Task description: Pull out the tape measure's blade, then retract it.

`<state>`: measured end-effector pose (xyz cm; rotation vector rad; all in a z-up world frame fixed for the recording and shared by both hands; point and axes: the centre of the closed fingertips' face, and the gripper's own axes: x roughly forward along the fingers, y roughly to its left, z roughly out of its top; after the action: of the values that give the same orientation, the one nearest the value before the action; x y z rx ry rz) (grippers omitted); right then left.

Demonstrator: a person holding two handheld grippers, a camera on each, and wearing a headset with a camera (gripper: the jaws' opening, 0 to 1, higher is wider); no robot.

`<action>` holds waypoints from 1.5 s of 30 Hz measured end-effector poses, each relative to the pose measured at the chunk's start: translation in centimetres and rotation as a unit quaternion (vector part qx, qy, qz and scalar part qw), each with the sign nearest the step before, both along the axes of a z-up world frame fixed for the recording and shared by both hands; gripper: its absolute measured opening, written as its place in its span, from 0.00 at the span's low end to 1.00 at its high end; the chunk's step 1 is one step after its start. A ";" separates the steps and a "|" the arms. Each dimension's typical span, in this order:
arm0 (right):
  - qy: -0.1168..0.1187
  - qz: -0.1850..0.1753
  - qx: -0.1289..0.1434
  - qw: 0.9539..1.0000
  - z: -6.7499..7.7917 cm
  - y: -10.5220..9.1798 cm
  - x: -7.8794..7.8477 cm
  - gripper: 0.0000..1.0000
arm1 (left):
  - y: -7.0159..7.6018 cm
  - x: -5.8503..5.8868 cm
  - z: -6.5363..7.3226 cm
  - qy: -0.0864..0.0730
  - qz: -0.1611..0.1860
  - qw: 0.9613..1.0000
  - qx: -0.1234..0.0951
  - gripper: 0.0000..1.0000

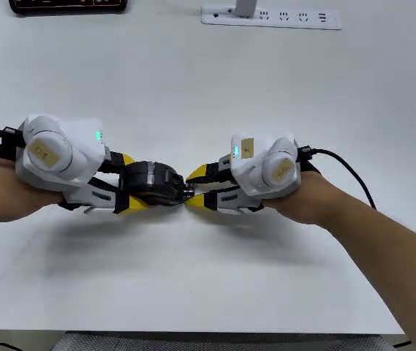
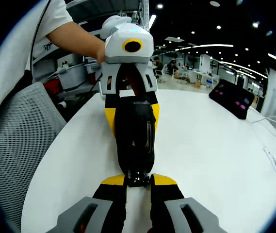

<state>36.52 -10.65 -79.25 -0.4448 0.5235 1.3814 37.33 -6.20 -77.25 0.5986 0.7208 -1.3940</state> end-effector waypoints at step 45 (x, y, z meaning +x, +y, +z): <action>0.007 -0.004 0.001 1.000 0.1 -0.9 -0.4 0.10 | 0.1 0.0 -0.1 -0.009 -0.016 1.000 0.013 0.28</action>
<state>36.07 -11.55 -79.11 -0.4306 0.5351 1.3781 37.32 -6.13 -77.39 0.6445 0.7182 -1.4087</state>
